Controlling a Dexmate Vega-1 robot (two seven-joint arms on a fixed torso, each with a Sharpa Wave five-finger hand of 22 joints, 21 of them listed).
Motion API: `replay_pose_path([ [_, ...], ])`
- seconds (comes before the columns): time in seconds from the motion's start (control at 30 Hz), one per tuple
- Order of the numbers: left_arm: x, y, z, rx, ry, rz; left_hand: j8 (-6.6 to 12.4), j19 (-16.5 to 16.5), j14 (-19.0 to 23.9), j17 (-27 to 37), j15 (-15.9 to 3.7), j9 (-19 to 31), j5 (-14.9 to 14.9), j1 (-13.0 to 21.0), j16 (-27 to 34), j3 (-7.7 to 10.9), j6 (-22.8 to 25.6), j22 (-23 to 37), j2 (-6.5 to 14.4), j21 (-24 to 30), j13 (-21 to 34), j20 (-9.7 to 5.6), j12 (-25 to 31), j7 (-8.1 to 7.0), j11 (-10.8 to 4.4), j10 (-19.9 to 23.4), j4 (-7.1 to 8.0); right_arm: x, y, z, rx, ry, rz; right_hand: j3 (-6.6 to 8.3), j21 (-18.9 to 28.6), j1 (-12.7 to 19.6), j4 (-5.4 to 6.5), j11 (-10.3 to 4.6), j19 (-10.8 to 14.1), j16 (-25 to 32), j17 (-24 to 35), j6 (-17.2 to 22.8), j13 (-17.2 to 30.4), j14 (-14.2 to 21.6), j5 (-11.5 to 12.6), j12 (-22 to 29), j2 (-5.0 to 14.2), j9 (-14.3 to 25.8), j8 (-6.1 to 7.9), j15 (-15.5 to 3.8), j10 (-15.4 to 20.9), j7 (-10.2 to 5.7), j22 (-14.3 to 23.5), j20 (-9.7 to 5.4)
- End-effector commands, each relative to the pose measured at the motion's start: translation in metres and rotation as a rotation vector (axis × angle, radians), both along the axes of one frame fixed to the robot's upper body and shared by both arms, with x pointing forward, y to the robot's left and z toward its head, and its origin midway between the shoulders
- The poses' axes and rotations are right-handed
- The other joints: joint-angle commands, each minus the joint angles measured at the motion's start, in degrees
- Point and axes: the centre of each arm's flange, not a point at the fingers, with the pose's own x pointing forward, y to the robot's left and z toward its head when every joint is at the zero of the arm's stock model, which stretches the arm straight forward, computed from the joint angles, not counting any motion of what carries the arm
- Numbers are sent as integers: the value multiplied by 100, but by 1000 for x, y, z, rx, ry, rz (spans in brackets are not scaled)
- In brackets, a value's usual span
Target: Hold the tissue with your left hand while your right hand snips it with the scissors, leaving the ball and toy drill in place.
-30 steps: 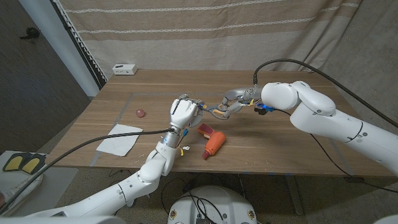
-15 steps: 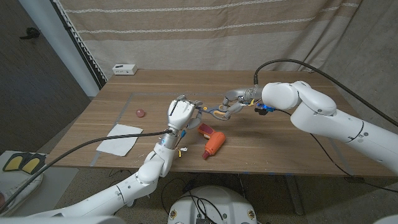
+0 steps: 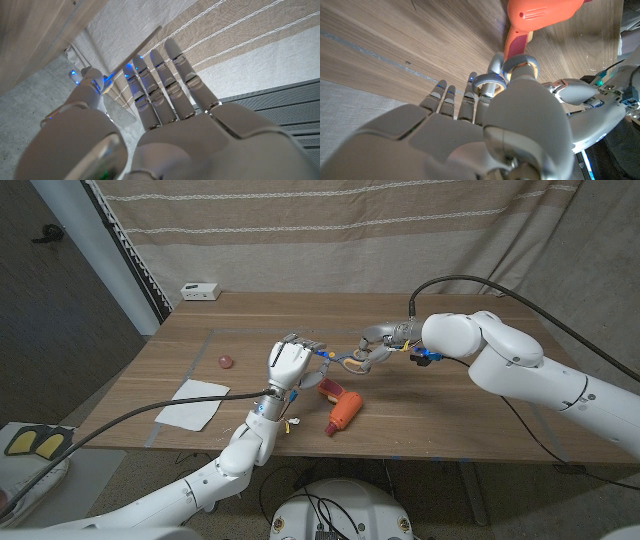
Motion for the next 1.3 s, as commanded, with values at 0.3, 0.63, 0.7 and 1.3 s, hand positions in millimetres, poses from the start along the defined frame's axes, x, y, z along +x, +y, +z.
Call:
replay_pose_path([
  [0.3, -7, 15, -2, -87, 55, -69, -31, -1700, -2273, 17, -398, 65, 199, -86, -24, -598, -1670, 89, 132, -1168, 13, 235, -81, 37, 95, -2640, 89, -1, -4, -2, 33, 2, 3, 73, -5, 20, -22, 49, 57, -13, 19, 98, -4, 70, -41, -38, 24, 60, 149, -28, 50, -85, 15, 33],
  [0.63, -16, 28, -4, -212, 62, -114, 15, -1837, -2421, 22, -397, 67, 225, -101, -7, -621, -1640, 93, 171, -1249, 14, 216, -43, 23, 92, -2745, 114, 4, -7, -4, 74, 17, 10, 157, 10, 33, -47, 21, 132, 9, 21, 203, 0, 182, -92, -33, 46, 278, 418, -86, 149, -69, 14, -1],
  [0.7, -17, 30, -6, -224, 68, -121, 18, -1841, -2421, 23, -396, 67, 227, -104, -3, -623, -1635, 94, 174, -1252, 14, 212, -33, 23, 81, -2732, 117, 5, -7, -4, 78, 19, 12, 188, 12, 55, -61, 17, 144, 12, 22, 208, 1, 201, -109, -32, 61, 304, 453, -90, 165, -37, 14, -3],
  [1.3, -21, 39, -9, -285, 68, -124, 72, -1848, -2365, 31, -398, 63, 252, -156, 59, -641, -1505, 99, 228, -1279, 12, 182, 44, 33, 28, -2616, 162, 10, -11, -5, 118, 62, 20, 590, 12, 147, -67, 2, 206, 6, 63, -13, 21, 288, -315, -55, 227, 752, 821, -136, 234, 97, 20, -49],
])
